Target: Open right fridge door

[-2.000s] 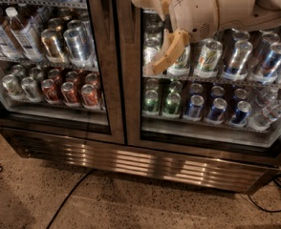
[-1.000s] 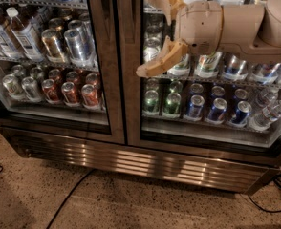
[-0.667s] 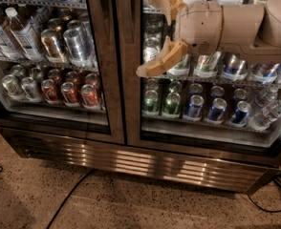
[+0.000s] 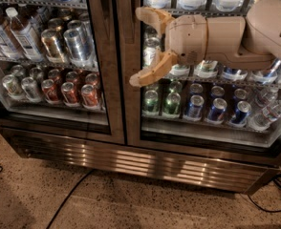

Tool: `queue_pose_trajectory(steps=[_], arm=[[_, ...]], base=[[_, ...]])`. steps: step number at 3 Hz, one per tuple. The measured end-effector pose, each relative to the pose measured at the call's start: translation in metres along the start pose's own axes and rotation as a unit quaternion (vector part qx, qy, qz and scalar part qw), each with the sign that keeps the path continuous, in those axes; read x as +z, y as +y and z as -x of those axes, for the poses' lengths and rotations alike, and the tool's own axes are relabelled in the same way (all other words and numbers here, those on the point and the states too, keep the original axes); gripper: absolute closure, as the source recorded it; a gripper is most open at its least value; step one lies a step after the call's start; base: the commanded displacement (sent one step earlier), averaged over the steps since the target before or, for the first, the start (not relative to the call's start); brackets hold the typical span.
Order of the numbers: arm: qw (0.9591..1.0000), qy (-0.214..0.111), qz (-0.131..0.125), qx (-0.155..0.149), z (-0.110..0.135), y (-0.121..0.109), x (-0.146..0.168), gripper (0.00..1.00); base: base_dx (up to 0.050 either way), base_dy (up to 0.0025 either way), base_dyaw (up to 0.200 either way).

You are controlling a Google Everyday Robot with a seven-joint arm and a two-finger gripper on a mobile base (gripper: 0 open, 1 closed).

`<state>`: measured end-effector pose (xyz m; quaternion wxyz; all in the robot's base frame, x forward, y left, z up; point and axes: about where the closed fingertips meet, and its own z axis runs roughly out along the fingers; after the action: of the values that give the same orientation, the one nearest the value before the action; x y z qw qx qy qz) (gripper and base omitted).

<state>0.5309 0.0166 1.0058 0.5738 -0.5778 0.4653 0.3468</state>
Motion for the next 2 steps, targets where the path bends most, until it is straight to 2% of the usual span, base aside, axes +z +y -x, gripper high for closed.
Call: queue_pose_trajectory(steps=[1, 2], arm=[[0.9999, 0.008, 0.008, 0.001, 0.0094, -0.0259, 0.0152, 0.0], [0.9999, 0.008, 0.008, 0.001, 0.0094, -0.0259, 0.0152, 0.0]], base=[[0.0, 0.0, 0.0], [0.0, 0.0, 0.0]])
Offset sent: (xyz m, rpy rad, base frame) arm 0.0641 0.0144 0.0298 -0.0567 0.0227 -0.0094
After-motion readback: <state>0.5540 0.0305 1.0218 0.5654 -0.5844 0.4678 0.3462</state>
